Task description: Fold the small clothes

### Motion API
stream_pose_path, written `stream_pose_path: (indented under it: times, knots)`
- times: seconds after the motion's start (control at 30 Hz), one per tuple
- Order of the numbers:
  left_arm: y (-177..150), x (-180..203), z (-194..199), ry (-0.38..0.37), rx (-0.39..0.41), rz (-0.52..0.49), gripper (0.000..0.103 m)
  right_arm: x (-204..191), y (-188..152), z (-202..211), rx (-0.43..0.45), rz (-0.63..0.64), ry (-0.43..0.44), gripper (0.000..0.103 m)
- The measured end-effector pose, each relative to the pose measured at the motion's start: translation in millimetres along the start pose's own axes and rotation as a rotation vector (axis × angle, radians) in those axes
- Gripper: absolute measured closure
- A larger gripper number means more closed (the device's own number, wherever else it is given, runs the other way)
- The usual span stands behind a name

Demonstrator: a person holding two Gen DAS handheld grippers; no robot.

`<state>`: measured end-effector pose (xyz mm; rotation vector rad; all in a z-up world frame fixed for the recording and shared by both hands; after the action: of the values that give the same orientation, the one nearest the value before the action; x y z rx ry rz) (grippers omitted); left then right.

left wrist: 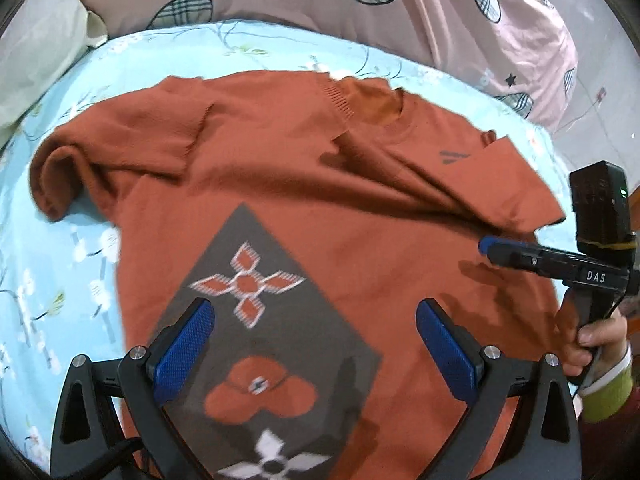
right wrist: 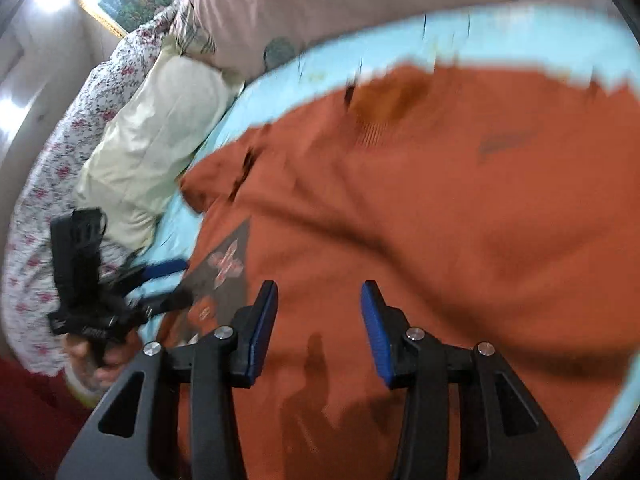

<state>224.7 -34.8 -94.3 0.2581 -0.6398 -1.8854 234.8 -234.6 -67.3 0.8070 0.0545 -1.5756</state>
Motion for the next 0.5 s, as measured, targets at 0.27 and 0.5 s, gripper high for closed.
stream_pose_path:
  times: [0.27,0.5]
  knots:
    - [-1,6,-7,-0.024,-0.006,0.041,0.002,0,61,-56,-0.046,0.147,-0.241,0.059]
    - [-18,-6,-10,0.018,-0.040,0.036,0.002,10,48,-89,-0.099,0.182,-0.320,0.098]
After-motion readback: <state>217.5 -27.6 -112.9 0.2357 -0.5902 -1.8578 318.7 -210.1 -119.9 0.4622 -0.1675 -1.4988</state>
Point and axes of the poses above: each gripper's, at about its wrist camera, not at the fingertips, and z roughly against the way its jaws point, x to its right, y to its top, the point moved 7 cm from there along -z, roughly the way its jaws point, and after that the axes turned 14 degrees about -z, right-handed, at the moved point
